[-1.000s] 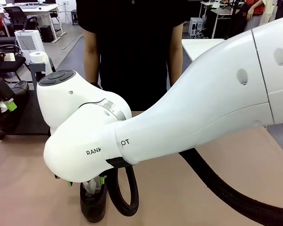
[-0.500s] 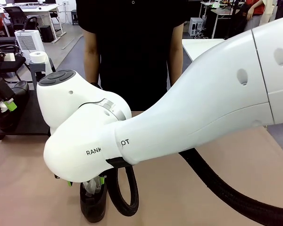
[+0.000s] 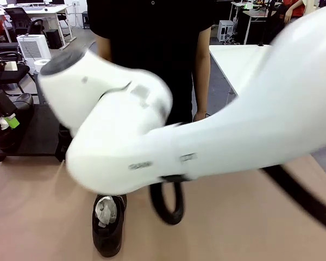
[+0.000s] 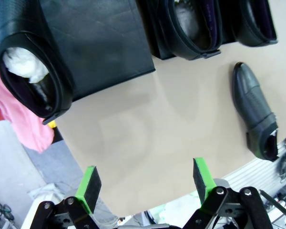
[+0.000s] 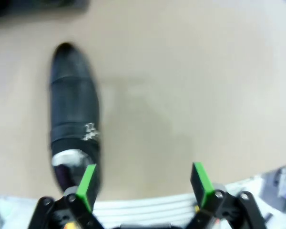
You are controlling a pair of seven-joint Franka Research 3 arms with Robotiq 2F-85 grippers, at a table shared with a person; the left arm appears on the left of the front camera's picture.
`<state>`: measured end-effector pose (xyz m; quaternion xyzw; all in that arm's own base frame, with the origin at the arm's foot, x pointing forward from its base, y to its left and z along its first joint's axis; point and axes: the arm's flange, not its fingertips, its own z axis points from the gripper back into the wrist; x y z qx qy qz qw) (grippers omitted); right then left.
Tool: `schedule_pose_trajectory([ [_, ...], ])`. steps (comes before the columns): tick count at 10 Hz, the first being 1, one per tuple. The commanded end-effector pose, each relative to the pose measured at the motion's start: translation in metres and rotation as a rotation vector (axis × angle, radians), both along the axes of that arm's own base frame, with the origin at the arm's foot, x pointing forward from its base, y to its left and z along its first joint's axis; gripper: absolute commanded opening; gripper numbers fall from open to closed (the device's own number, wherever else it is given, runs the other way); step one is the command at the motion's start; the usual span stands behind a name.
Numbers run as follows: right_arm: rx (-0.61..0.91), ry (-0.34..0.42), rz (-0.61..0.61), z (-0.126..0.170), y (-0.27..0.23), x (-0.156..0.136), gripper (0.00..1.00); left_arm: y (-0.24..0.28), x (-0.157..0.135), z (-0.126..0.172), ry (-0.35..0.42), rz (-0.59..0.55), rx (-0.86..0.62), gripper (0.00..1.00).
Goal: Organize the shoes by placing them on the stand.
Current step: Place the Shoe from the middle of the table onto the Shoes Stand.
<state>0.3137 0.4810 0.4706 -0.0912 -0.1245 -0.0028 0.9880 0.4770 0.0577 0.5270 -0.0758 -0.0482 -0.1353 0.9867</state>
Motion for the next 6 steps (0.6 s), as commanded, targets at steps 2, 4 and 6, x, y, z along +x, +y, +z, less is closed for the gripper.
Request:
schedule_pose_trajectory([
  [2, 0.032, -0.035, -0.035, 0.013, -0.107, 0.013, 1.0, 0.0, -0.003, 0.0, -0.012, 0.004, -0.004, 1.0],
  [4, 0.082, -0.012, -0.136, 0.002, -0.158, 0.018, 1.0, 0.0, -0.003, 0.0, -0.012, 0.004, -0.004, 1.0],
  [6, 0.124, 0.006, -0.189, -0.008, -0.174, 0.021, 1.0, -0.016, -0.007, -0.013, 0.026, 0.026, -0.069, 1.0],
])
